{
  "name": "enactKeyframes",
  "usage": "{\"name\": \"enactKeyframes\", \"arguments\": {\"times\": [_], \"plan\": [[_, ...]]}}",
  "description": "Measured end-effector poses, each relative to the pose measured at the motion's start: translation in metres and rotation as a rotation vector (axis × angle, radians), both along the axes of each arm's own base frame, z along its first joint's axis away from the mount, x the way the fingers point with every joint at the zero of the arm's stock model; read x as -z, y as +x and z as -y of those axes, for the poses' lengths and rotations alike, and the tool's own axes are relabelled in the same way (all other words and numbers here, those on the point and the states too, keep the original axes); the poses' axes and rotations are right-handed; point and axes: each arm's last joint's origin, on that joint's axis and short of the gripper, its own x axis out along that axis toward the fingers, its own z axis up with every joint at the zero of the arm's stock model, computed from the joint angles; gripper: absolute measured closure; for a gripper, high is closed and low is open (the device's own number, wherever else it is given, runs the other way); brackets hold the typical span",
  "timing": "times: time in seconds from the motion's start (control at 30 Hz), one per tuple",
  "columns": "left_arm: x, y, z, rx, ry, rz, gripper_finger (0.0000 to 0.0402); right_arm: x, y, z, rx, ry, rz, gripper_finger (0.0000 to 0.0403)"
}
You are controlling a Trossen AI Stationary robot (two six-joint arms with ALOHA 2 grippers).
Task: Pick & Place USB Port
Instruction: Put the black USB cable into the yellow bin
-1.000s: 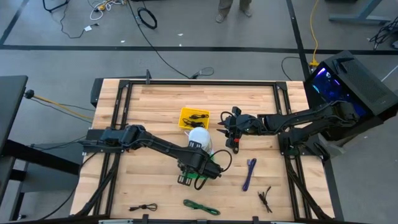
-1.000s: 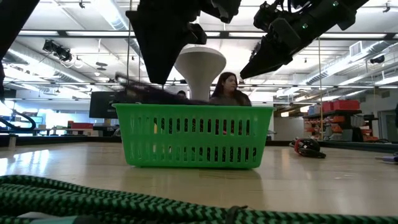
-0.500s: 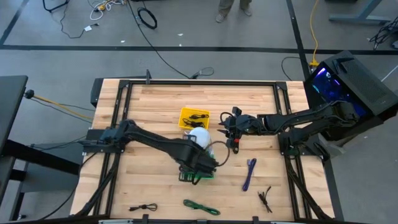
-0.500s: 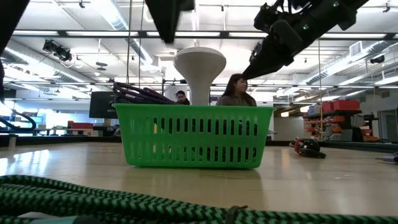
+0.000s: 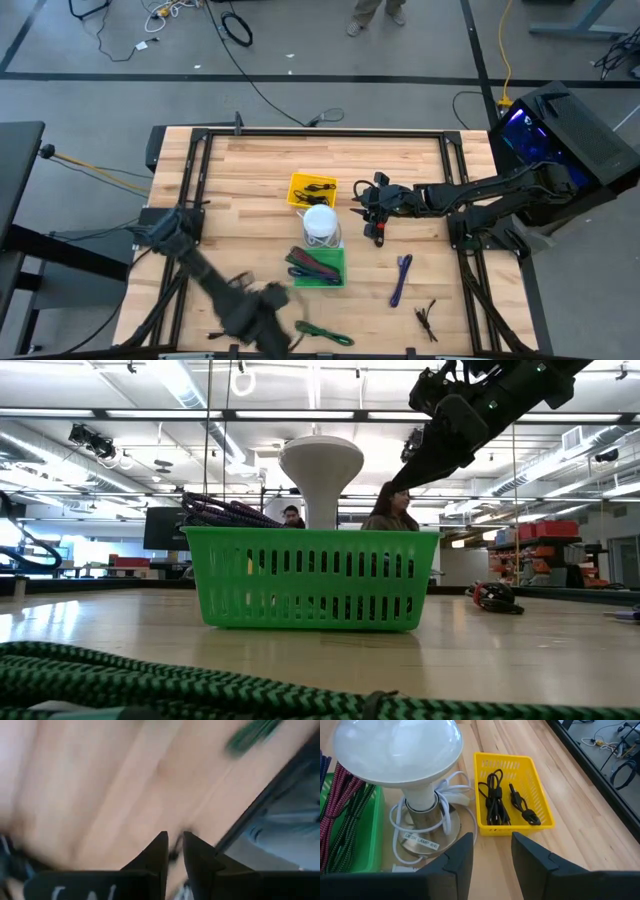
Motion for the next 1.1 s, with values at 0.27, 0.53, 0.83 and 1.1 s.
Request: {"name": "enactKeyframes", "arguments": {"times": [0.27,0.53,0.83,1.1], "plan": [[0.059,-0.058,0.054,-0.126,-0.043,-0.138,0.0339,0.000,0.000,-0.001,-0.030,0.024,0.001,0.0268],[0.083,-0.069,0.062,-0.122,-0.041,-0.104,0.0277,-0.002,0.002,-0.002,-0.030,0.055,0.028,0.0268],[0.115,-0.074,0.061,-0.095,-0.053,-0.082,0.0207,-0.002,0.002,-0.004,-0.054,0.069,0.033,0.0268],[0.132,-0.080,0.053,-0.021,-0.015,-0.124,0.0200,-0.003,0.002,-0.004,-0.055,0.069,0.041,0.0268]]}}
